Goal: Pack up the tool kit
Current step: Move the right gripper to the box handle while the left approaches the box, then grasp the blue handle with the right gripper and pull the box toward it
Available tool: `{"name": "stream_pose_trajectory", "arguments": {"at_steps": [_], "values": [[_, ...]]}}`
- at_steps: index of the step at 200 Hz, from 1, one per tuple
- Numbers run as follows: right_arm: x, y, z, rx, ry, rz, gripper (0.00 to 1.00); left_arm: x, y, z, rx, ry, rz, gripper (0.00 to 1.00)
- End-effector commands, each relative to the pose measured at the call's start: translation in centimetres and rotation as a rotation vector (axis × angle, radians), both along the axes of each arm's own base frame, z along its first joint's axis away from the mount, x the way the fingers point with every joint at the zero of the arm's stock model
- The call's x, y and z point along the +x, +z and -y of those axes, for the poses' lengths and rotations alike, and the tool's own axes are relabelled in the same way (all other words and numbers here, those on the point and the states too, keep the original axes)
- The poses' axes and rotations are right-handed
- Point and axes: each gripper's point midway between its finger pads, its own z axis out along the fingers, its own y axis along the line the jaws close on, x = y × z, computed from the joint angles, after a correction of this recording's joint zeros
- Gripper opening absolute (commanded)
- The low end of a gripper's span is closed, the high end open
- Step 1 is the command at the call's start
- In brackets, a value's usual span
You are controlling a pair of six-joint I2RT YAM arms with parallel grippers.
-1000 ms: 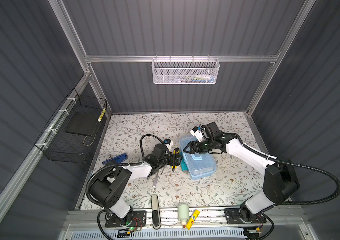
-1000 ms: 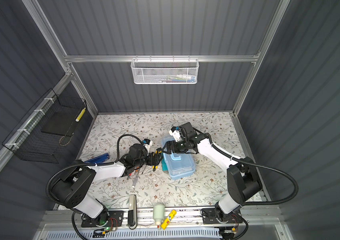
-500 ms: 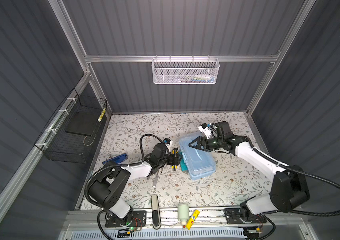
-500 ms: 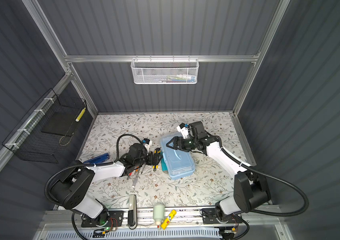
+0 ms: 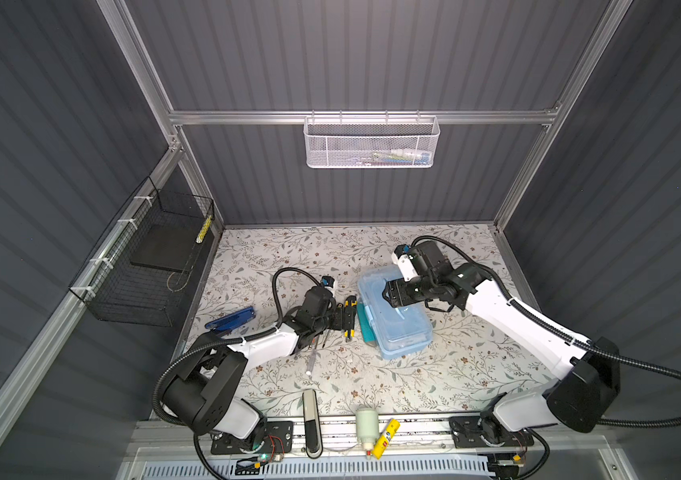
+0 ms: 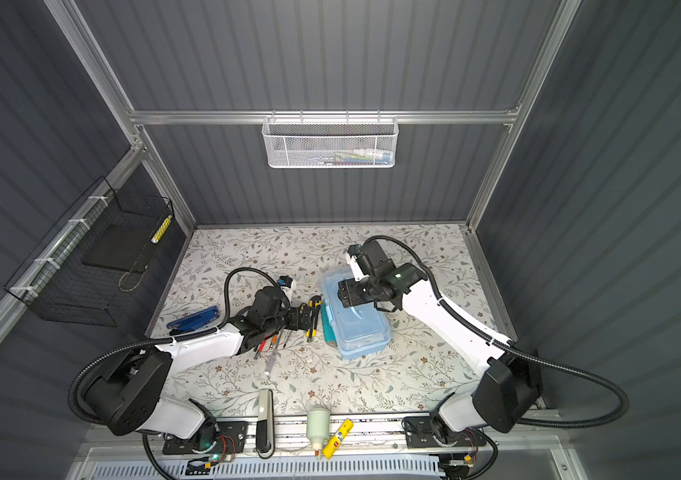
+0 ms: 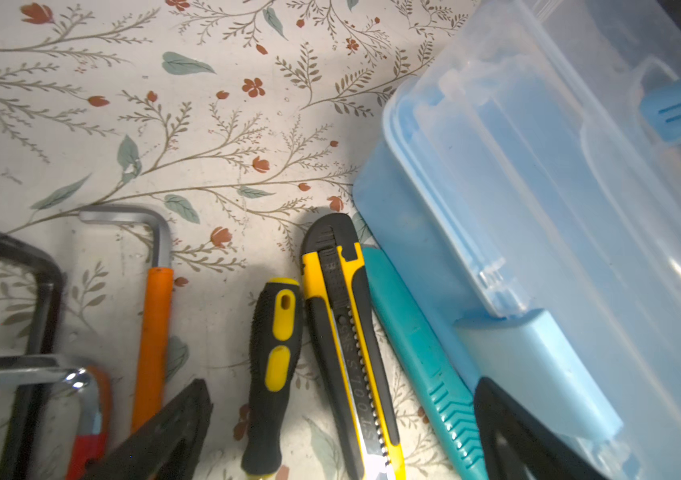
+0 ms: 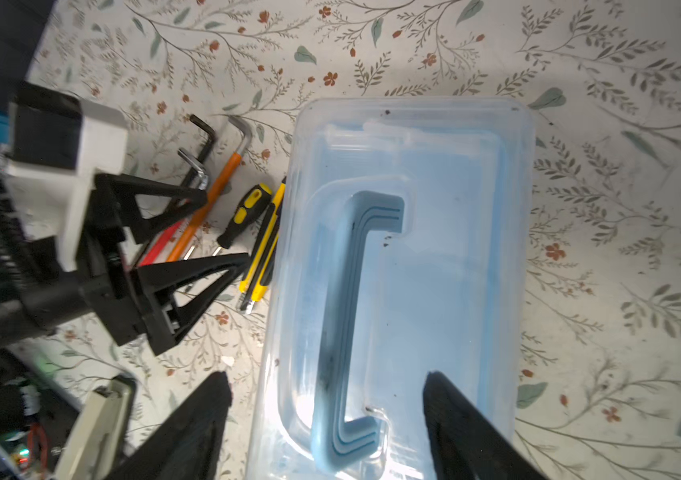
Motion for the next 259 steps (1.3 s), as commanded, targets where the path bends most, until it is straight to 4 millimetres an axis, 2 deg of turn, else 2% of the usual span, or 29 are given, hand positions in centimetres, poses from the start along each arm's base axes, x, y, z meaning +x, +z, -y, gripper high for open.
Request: {"name": "stream_pose_trajectory", "arguments": {"at_steps": [1, 40, 63, 79, 95, 131, 162, 187, 208, 241, 259], "values": [[0.7, -0.2, 1.6, -0.193, -0.029, 0.077, 0.74, 0.1, 1.0, -1.1, 0.016, 0.062, 0.031, 0.99], [1.0, -2.6, 1.0, -0.347, -0.010, 0.029, 0.72, 0.1, 1.6, -2.0, -0.030, 0.130, 0.062, 0.99], [1.2, -3.3, 0.6, -0.385, 0.004, 0.022, 0.69, 0.2, 1.8, -2.1, -0.019, 0.127, 0.075, 0.99], [1.4, -3.2, 0.6, -0.398, -0.001, 0.027, 0.67, 0.2, 1.8, -2.4, -0.001, 0.125, 0.092, 0.99], [1.4, -3.0, 0.6, -0.393, -0.005, 0.029, 0.63, -0.2, 2.1, -1.5, 0.008, 0.043, 0.094, 0.99], [1.3, -3.3, 0.4, -0.365, -0.013, 0.025, 0.45, 0.0, 1.4, -1.4, 0.034, 0.051, 0.048, 0.99], [1.0, -3.8, 0.4, -0.343, -0.031, 0.011, 0.36, 0.0, 1.1, -0.8, 0.013, 0.037, 0.031, 0.99], [0.9, -3.9, 1.0, -0.338, -0.056, 0.011, 0.31, 0.0, 1.3, -0.5, 0.008, 0.027, 0.027, 0.99], [1.1, -3.5, 1.5, -0.320, -0.080, 0.016, 0.22, 0.2, 1.1, -0.4, 0.023, 0.022, 0.018, 0.99], [1.2, -3.0, 2.2, -0.259, -0.122, 0.025, 0.17, 0.3, 1.5, -0.3, 0.024, 0.020, 0.018, 0.99], [1.3, -2.7, 3.1, -0.225, -0.155, 0.021, 0.14, 0.2, 2.3, -0.1, 0.012, 0.011, 0.028, 0.99]]}}
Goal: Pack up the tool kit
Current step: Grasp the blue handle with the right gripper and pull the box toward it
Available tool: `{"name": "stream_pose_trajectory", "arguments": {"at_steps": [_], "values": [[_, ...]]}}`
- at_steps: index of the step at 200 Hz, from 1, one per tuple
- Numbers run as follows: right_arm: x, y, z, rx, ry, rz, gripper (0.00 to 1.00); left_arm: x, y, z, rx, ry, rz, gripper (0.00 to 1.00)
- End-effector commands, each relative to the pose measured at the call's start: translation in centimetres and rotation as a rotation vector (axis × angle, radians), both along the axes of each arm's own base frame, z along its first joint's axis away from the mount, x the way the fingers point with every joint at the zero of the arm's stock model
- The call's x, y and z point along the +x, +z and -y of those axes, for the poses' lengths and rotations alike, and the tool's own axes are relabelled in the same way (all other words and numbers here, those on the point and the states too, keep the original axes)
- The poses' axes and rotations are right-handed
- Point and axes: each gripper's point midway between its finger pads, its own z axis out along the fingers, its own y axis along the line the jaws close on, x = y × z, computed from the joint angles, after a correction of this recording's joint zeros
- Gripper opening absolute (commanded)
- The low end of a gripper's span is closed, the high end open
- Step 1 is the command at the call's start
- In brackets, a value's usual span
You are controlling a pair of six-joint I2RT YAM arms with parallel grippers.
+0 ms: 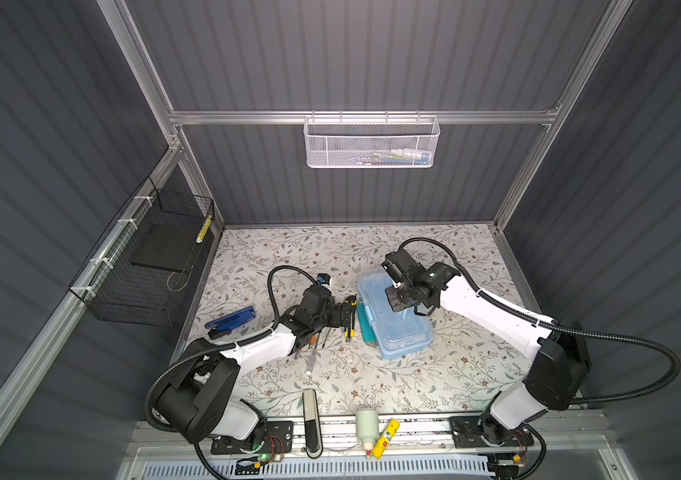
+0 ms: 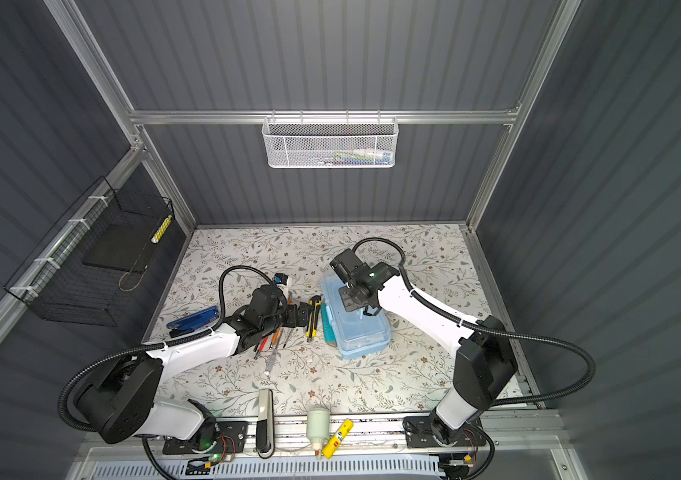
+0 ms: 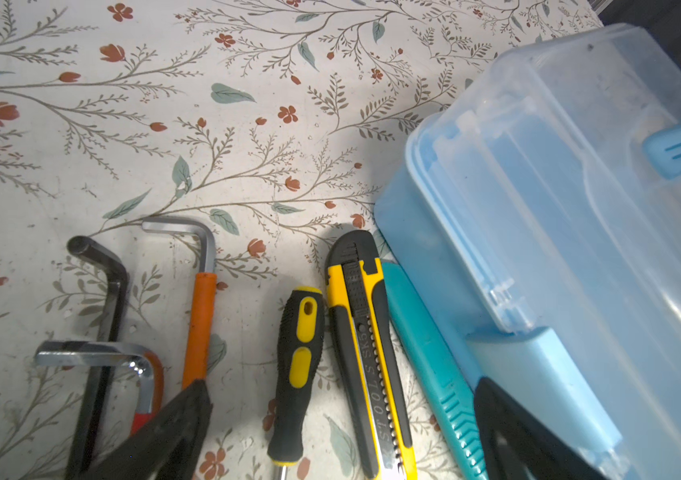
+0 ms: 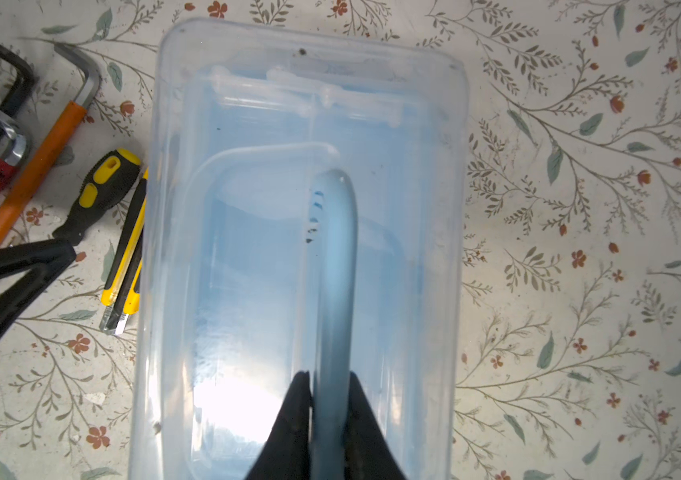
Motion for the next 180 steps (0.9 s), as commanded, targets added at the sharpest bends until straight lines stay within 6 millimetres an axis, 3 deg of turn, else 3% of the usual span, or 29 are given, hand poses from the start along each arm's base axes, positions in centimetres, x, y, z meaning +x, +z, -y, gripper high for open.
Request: {"name": "stream_pose_trajectory", "arguments": {"at_steps": [1, 26, 64, 94, 108, 133, 180], "values": [[0.2, 0.8, 1.2, 0.051, -0.055, 0.017, 0.14, -0.2, 1.2, 0.7, -0.005, -0.036, 0.009, 0.99], [0.5, 1.4, 2.2, 0.174, -0.088, 0.019, 0.02, -0.1, 2.1, 1.0, -0.013, -0.047, 0.014, 0.99], [0.8, 1.9, 3.8, 0.391, -0.129, 0.006, 0.00, 0.2, 3.0, 1.5, -0.015, -0.068, 0.018, 0.99], [1.2, 3.1, 2.2, 0.633, -0.093, -0.025, 0.00, 0.3, 4.0, 2.1, -0.033, -0.086, 0.025, 0.99], [1.2, 4.6, 1.0, 0.768, -0.041, -0.037, 0.00, 0.6, 5.1, 2.2, -0.038, -0.087, 0.046, 0.99], [1.4, 6.4, 1.2, 0.947, -0.015, -0.021, 0.00, 1.0, 7.3, 2.3, -0.044, -0.090, 0.092, 0.99], [1.5, 3.5, 4.9, 1.030, -0.079, -0.045, 0.00, 1.7, 9.3, 3.6, -0.131, -0.084, 0.092, 1.00]]}}
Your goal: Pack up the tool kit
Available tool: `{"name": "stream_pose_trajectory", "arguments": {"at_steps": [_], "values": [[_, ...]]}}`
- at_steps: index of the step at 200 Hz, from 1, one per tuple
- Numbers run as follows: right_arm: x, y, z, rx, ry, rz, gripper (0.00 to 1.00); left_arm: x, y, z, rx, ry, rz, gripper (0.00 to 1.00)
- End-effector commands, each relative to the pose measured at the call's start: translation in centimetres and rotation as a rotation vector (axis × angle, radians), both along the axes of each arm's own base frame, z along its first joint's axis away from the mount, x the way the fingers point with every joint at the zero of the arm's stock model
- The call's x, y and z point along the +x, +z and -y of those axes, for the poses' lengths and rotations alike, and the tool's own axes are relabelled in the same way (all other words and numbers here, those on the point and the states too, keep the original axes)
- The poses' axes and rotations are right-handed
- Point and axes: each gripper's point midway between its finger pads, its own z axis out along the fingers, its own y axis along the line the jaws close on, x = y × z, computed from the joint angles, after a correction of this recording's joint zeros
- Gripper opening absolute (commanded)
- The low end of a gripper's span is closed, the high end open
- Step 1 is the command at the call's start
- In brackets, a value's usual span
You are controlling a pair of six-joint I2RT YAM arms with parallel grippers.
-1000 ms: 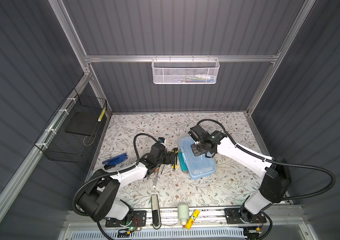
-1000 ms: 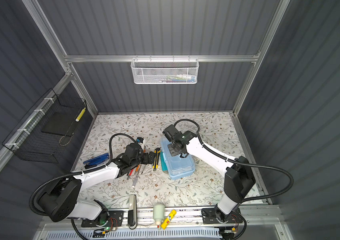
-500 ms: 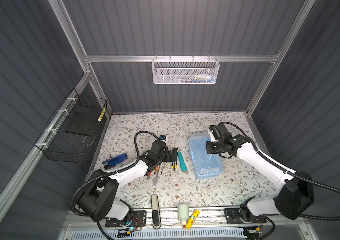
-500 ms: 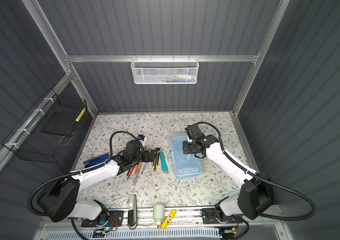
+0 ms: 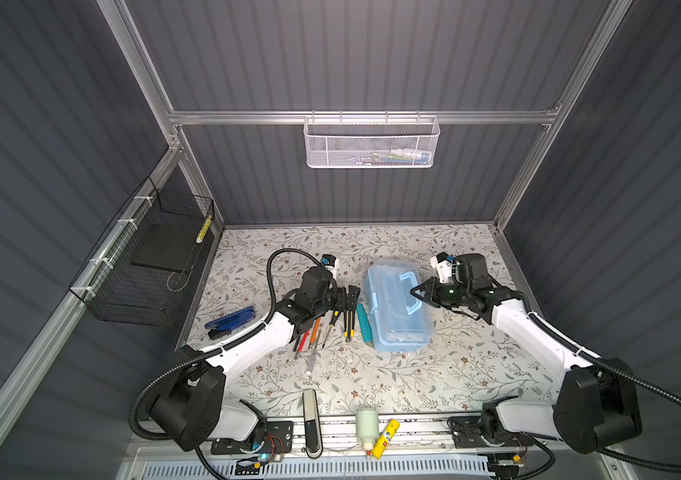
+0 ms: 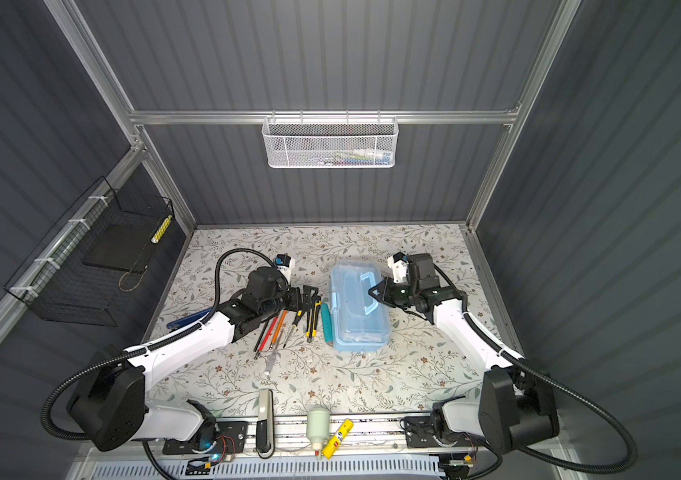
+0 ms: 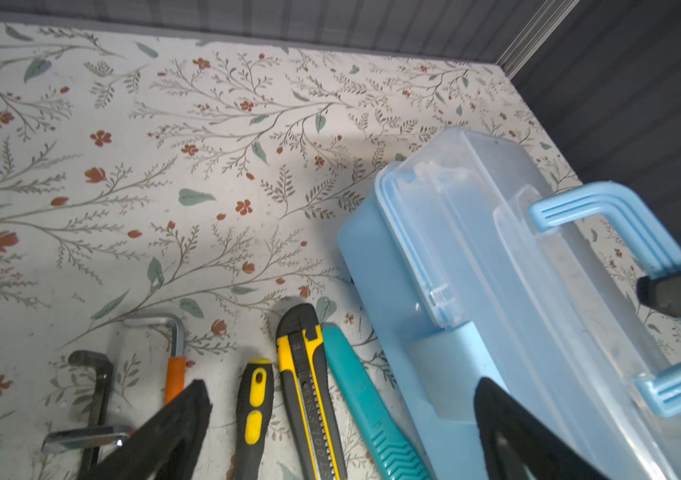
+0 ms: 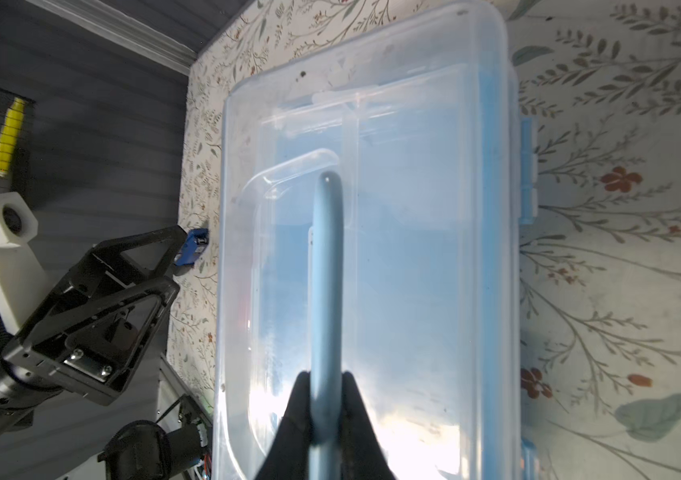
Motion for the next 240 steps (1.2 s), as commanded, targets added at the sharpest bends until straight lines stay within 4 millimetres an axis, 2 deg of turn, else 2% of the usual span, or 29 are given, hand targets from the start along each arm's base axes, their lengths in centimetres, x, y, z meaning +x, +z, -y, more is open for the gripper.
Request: {"name": "stream_pose_trajectory", "arguments": {"at_steps": [1, 60, 79, 102, 127, 152, 210, 240], "values": [[0.5, 2.9, 0.0, 0.153, 0.045, 0.117, 0.00, -0.1, 1.5, 1.1, -0.059, -0.026, -0.003, 0.99], [0.2, -0.9, 5.1, 0.280, -0.006, 0.053, 0.00, -0.6, 1.4, 4.3, -0.195, -0.126, -0.069, 0.99], [-0.1, -2.5, 5.8, 0.207, -0.007, 0.024, 0.00, -0.5, 1.4, 5.8, -0.217, -0.184, -0.100, 0.99], [-0.2, -3.6, 6.7, 0.132, -0.030, 0.018, 0.00, -0.8, 1.7, 7.9, -0.278, -0.254, -0.129, 0.99], [-0.1, -3.6, 7.4, 0.071, -0.053, 0.038, 0.00, -2.1, 2.3, 10.8, -0.317, -0.338, -0.161, 0.99], [0.0, -3.5, 8.1, 0.007, -0.072, 0.052, 0.00, -2.8, 2.7, 12.5, -0.372, -0.373, -0.202, 1.00], [0.6, -2.8, 8.5, -0.021, -0.084, 0.084, 0.00, -3.6, 2.7, 13.7, -0.465, -0.387, -0.262, 0.99], [0.6, -2.4, 8.2, -0.003, -0.081, 0.104, 0.00, -4.1, 2.5, 13.8, -0.458, -0.379, -0.262, 0.99]]}}
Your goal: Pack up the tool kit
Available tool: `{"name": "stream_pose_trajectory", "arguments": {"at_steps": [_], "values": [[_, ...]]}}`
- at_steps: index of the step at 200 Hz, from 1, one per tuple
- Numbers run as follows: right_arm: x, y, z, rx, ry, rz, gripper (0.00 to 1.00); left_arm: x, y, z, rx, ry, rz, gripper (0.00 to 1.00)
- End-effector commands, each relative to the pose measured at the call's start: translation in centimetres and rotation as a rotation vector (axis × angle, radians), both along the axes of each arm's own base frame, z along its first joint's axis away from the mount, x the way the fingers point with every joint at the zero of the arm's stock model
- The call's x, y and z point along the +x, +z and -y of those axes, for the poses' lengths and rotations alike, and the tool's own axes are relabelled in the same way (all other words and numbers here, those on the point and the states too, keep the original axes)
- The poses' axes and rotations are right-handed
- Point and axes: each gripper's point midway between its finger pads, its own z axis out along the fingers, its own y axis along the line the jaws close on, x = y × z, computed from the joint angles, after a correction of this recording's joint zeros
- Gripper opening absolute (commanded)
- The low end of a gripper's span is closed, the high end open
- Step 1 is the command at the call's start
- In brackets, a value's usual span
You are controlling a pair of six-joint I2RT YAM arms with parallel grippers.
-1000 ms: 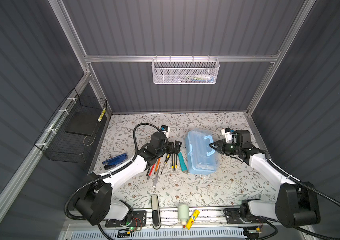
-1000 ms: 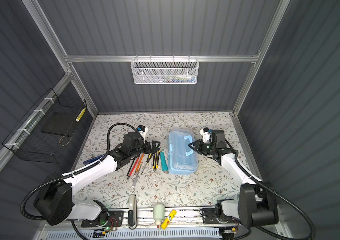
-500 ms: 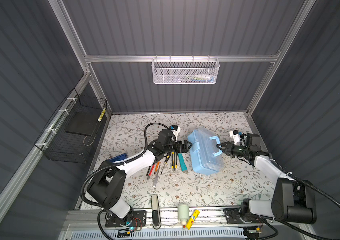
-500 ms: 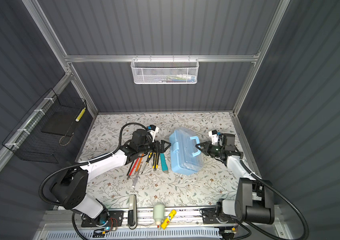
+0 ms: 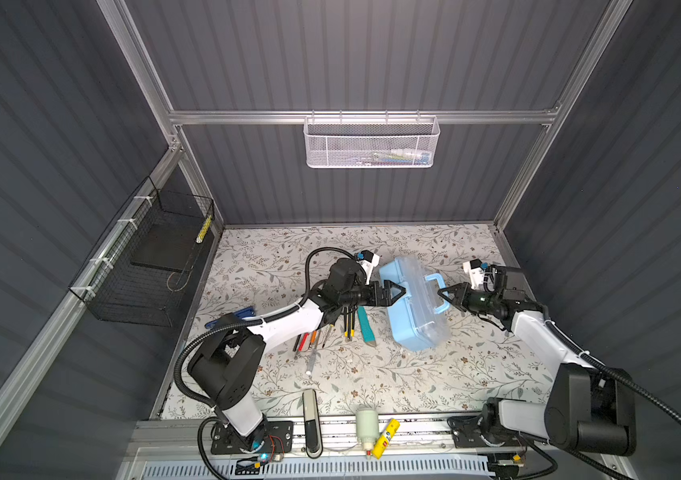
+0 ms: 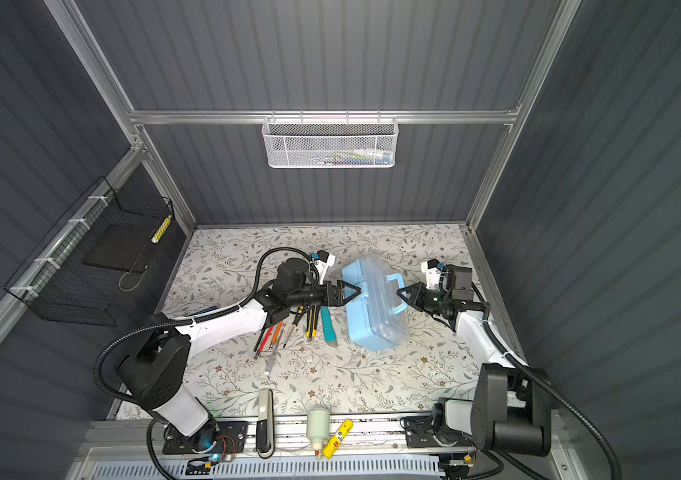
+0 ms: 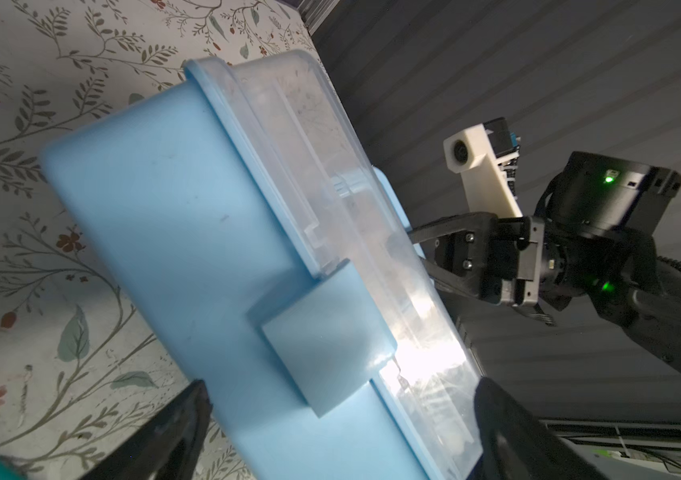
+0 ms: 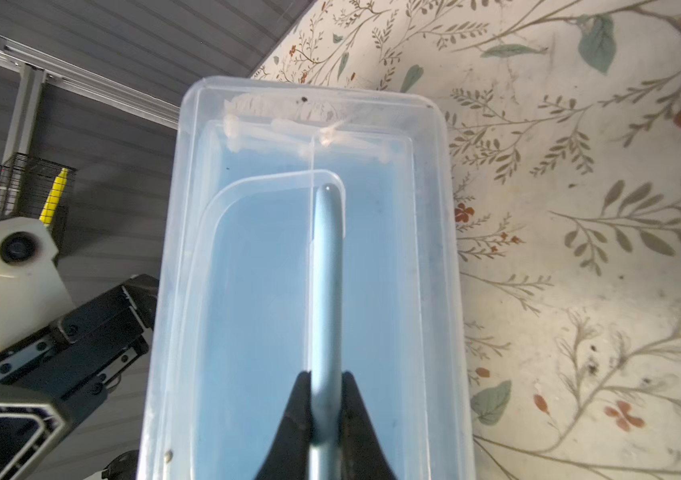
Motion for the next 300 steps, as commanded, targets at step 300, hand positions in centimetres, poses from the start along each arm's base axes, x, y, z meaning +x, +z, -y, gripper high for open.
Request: {"name": "stream_pose_trajectory", "arguments": {"at_steps": [300], "values": [[-0.8, 2.3, -2.1, -0.093, 0.083, 0.176, 0.00, -2.5, -0.8, 4.4, 0.060, -0.024, -0.156, 0.99]]}}
